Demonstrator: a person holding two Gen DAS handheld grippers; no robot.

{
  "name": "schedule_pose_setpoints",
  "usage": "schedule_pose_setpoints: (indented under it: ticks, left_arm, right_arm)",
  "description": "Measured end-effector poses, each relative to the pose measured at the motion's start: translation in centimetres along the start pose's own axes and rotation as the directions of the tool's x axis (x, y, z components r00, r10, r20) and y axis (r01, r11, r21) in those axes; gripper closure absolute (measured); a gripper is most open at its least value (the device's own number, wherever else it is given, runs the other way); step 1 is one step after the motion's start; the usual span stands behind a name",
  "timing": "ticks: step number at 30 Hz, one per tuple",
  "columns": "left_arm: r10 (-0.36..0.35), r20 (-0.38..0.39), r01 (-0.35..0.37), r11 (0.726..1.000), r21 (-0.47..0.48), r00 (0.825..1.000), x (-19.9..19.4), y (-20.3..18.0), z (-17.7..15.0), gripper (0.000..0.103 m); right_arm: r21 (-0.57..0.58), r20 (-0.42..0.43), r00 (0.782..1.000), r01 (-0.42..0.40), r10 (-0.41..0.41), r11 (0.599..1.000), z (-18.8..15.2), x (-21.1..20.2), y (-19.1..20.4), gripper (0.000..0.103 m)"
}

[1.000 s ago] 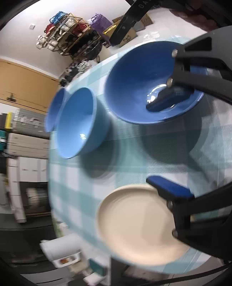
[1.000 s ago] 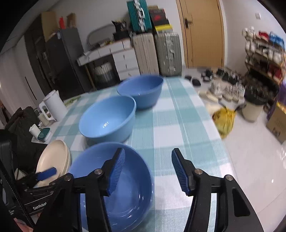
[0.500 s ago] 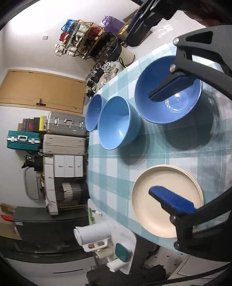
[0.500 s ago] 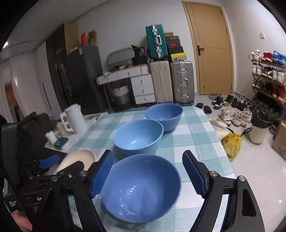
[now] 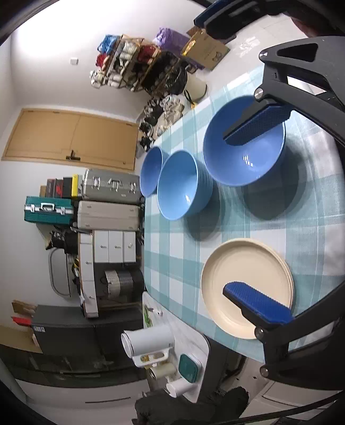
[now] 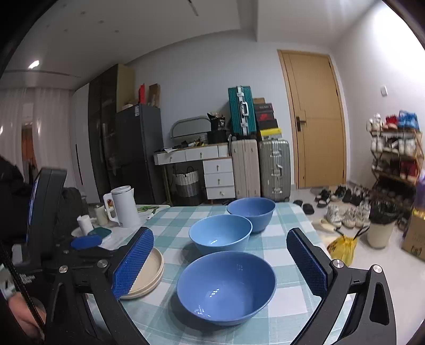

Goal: Organize plates and bowls

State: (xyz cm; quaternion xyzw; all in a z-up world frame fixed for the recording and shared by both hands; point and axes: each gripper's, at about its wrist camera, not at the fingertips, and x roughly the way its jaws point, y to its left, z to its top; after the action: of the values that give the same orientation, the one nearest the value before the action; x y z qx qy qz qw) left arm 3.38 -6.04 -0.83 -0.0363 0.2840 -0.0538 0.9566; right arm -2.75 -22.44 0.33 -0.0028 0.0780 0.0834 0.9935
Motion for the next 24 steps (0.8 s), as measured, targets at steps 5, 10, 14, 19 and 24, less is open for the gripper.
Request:
schedule_pose_setpoints:
  ticks: [5, 10, 14, 19, 24]
  left_arm:
    - [-0.041, 0.028, 0.041, 0.999, 0.018, 0.999, -1.1, -0.7, -0.4, 0.000]
    - [-0.075, 0.040, 0.074, 0.997, 0.036, 0.996, -1.8, -1.0, -0.3, 0.000]
    - [-0.124, 0.029, 0.124, 0.992, 0.001, 0.992, -2.2, -0.6, -0.4, 0.000]
    - [-0.136, 0.028, 0.136, 0.991, -0.006, 0.990, -2.4, -0.4, -0.3, 0.000]
    - [-0.145, -0.017, 0.144, 0.988, -0.047, 0.989, -1.0, 1.2, 1.7, 0.000]
  right_arm:
    - [0.002, 0.005, 1.000, -0.014, 0.014, 1.000, -0.3, -0.8, 0.6, 0.001]
    - [0.045, -0.001, 0.999, -0.044, 0.044, 0.998, -0.2, -0.7, 0.0, 0.001]
    - [0.089, -0.042, 0.998, -0.039, 0.043, 0.995, -0.1, 0.0, -0.7, 0.001]
    - [0.141, -0.075, 0.994, -0.062, 0.074, 0.988, 0.5, 0.6, -1.7, 0.001]
    - [0.120, -0.117, 0.986, -0.102, 0.116, 0.988, 3.6, 1.9, -2.4, 0.001]
